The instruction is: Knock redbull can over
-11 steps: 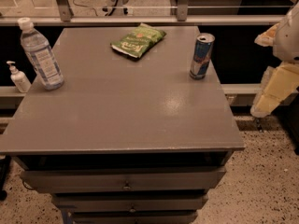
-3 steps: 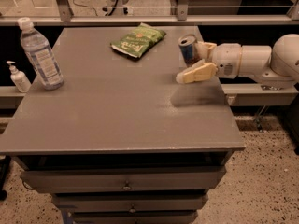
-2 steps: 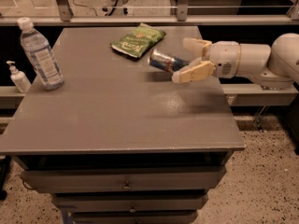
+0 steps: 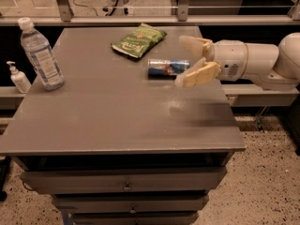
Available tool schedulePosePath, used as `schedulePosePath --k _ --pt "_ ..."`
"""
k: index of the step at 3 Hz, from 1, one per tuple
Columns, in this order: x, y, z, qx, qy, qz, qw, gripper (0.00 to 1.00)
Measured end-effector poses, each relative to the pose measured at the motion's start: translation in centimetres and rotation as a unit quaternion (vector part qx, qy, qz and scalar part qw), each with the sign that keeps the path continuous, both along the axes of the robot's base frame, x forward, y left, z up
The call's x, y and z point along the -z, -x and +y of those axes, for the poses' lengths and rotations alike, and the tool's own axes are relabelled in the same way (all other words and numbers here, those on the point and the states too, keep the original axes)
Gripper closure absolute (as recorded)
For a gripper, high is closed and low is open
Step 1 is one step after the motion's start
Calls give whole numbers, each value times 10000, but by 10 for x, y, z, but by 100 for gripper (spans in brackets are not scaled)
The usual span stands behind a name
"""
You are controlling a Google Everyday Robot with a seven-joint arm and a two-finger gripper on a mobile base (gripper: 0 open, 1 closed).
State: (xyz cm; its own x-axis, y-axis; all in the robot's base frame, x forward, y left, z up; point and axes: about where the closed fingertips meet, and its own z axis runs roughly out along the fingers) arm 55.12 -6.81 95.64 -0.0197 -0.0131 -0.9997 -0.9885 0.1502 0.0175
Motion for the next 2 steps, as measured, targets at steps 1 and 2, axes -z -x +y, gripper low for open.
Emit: schedulePosePath --k 1,2 --pt "4 4 -16 -45 114 -200 9997 0" --pt "12 -5 -55 174 459 -461 9977 0"
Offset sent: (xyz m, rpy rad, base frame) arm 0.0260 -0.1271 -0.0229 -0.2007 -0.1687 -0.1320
